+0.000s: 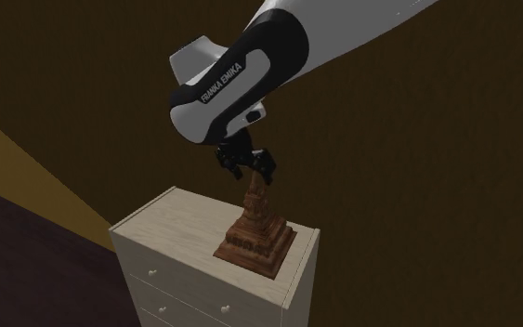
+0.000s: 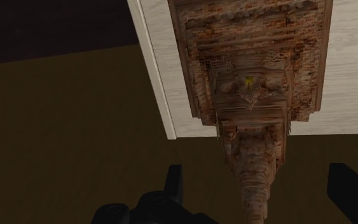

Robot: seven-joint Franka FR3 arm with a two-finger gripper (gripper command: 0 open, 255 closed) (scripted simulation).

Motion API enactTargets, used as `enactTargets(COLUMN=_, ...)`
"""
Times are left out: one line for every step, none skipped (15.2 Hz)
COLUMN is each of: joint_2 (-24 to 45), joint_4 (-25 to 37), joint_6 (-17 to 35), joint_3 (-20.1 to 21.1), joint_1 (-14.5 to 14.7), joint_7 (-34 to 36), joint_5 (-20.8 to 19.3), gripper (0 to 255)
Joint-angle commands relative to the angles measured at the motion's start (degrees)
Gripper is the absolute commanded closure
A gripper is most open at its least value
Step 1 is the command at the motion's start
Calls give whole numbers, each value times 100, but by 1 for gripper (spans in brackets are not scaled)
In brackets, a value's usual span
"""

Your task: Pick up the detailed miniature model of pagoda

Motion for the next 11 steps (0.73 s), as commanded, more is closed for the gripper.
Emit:
enactTargets(joint_2=104, joint_4=-34, joint_6=75, joint_3=-40, joint_1=48, joint_7=110, joint_5=-108, gripper=0)
enactTargets(joint_2=128, joint_4=-49, joint_6=100, joint_3=-52, joint_1=57, joint_7=136, joint_5=-134, gripper=0)
enactTargets(joint_2=128, joint_4=-50, joint_6=100, joint_3=-52, joint_1=57, joint_7=136, joint_5=-134, gripper=0)
enactTargets(joint_2=112, joint_4=-68, joint_6=112, joint_3=-50, joint_1=43, joint_7=129, joint_5=-127, gripper=255)
enactTargets(joint_2=114, joint_4=-68, joint_6=113, joint_3=-52, joint_1=42, joint_7=127, joint_5=-129, gripper=255)
enactTargets(joint_2=113, joint_4=-68, joint_6=114, joint_3=-52, joint_1=40, joint_7=125, joint_5=-128, gripper=255)
enactTargets(joint_2=113, joint_4=-68, joint_6=112, joint_3=-51, joint_1=43, joint_7=129, joint_5=-128, gripper=255)
enactTargets(joint_2=107, joint_4=-77, joint_6=116, joint_3=-49, joint_1=41, joint_7=131, joint_5=-125, gripper=255)
enactTargets(joint_2=110, joint_4=-78, joint_6=122, joint_3=-53, joint_1=37, joint_7=127, joint_5=-129, gripper=255)
enactTargets(joint_2=116, joint_4=-72, joint_6=121, joint_3=-55, joint_1=38, joint_7=126, joint_5=-133, gripper=255)
enactTargets(joint_2=110, joint_4=-70, joint_6=115, joint_3=-52, joint_1=37, joint_7=122, joint_5=-127, gripper=255)
